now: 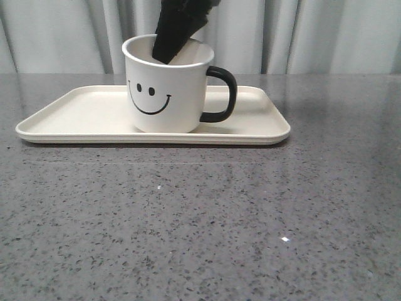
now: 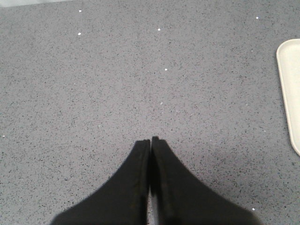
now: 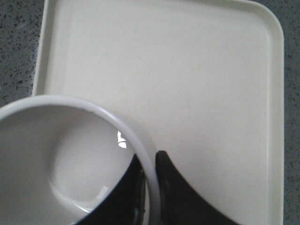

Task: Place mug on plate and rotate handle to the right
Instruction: 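Lower the turned mug back onto the tray with the right gripper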

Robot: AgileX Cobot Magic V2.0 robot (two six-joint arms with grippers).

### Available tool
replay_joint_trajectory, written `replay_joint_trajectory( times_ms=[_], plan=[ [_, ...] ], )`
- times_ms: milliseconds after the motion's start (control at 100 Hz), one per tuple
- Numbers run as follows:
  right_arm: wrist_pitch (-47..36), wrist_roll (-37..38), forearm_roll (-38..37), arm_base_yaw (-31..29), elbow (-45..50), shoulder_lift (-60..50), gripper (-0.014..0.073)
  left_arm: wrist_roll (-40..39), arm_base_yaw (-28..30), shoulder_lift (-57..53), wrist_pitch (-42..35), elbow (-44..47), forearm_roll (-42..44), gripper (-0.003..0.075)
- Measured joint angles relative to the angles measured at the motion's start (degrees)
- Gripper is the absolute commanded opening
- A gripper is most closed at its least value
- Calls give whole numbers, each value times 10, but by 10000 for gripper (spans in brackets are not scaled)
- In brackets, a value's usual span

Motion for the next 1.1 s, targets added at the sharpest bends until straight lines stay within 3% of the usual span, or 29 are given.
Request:
replay_joint_trajectory(
  times_ms=[1100],
  plan=[
    [-1,-23,0,7,0,0,-60,0,0,0,0,0,0,-20]
  ],
)
